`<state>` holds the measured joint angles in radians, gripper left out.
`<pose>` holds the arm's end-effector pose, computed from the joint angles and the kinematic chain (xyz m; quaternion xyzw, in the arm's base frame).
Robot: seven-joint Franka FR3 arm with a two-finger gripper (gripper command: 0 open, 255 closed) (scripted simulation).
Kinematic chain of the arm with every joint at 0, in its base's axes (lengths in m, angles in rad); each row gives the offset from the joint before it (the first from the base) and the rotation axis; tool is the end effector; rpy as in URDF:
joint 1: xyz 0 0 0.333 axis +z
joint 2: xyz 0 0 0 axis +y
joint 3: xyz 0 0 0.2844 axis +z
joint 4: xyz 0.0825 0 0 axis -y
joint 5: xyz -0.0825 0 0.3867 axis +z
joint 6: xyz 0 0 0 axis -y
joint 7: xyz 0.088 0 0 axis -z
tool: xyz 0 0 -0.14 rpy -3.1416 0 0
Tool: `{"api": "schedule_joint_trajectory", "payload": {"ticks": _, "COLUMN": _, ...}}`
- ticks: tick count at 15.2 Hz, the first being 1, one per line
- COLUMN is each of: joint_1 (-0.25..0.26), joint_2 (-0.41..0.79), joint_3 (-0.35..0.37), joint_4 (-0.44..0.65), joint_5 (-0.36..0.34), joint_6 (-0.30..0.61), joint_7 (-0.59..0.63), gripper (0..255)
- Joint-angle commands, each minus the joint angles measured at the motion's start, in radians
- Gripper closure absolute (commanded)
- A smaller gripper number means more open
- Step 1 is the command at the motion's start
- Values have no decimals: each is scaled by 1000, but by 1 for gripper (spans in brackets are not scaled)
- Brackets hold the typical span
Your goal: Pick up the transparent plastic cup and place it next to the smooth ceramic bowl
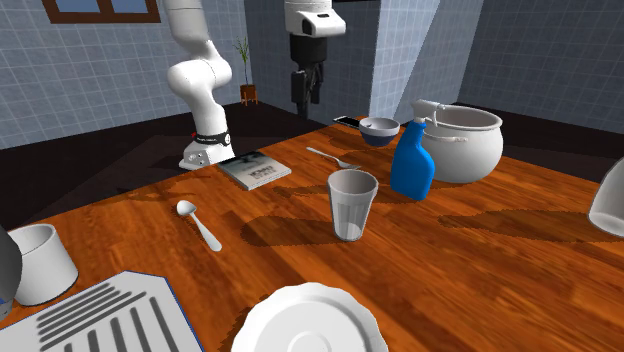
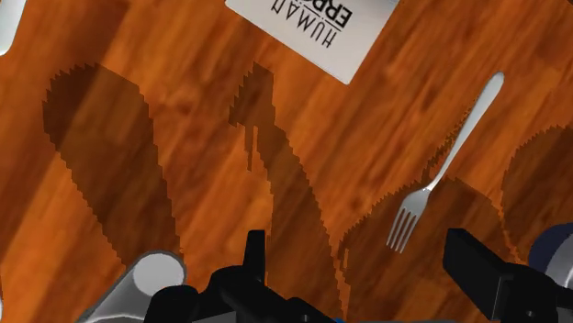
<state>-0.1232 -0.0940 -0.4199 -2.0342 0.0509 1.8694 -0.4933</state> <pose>0.4507 -0.2681 0.4114 -0.9978 0.0317 0.0131 0.0571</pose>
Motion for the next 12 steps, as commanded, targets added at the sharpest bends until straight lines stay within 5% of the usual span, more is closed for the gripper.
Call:
{"api": "schedule_joint_trajectory", "payload": {"ticks": 1, "joint_1": -13, "joint_2": 80, "joint_3": -24, "joint_4": 59, "joint_5": 33, "joint_6": 16, "joint_7": -49, "gripper": 0}}
{"api": "schedule_joint_trajectory", "payload": {"ticks": 12, "joint_1": -172, "joint_2": 523, "joint_3": -54, "joint_4": 492, "joint_5": 248, "joint_6": -20, "joint_7": -246, "gripper": 0}}
